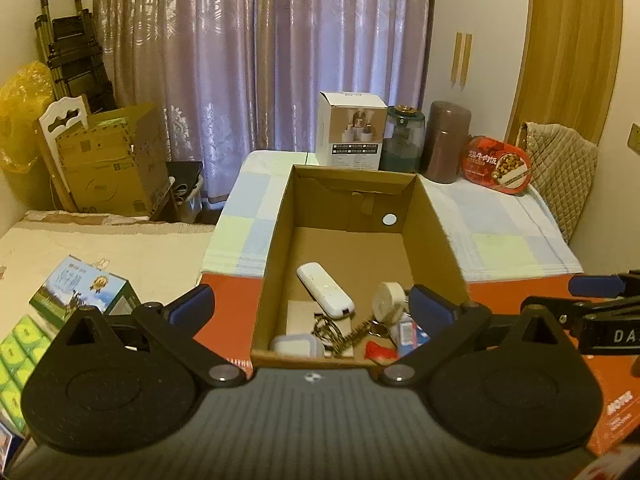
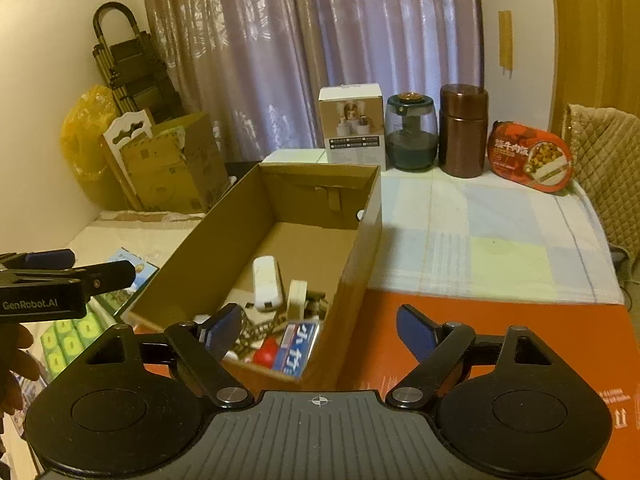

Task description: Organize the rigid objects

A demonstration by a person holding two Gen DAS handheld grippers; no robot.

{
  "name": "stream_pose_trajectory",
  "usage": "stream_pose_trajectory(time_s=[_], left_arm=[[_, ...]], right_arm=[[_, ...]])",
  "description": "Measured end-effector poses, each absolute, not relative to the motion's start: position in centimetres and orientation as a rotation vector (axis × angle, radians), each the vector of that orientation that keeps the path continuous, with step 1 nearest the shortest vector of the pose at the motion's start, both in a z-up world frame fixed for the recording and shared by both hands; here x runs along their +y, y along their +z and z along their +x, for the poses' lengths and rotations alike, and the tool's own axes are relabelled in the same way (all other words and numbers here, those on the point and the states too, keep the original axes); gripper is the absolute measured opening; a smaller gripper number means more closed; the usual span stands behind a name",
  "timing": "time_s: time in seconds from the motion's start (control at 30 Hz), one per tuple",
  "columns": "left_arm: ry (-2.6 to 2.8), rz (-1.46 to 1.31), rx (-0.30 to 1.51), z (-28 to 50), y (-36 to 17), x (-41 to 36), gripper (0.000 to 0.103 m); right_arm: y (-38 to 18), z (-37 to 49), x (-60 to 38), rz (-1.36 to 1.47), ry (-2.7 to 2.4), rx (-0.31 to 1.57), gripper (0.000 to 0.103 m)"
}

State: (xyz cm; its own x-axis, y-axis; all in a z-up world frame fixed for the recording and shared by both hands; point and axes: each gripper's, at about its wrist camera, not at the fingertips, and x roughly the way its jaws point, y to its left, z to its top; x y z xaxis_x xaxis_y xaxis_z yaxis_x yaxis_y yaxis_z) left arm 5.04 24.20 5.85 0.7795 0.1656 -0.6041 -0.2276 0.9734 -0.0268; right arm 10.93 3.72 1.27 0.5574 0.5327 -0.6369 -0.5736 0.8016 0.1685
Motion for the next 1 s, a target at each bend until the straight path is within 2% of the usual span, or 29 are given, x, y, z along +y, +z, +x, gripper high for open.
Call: stream_pose_trajectory(time_s=[0.4, 1.0], left_arm=[[0.208, -0.119, 0.661, -0.6, 7.4, 20.8, 0.101], [0.2, -0.093, 0.648, -3.9, 7.1, 17.0, 0.102]], right_arm=[[2.7, 5.9, 0.9, -0.07, 0.624, 0.734, 0.082], [2.9, 1.8, -2.8, -0.081, 0.569, 0.742, 0.082]])
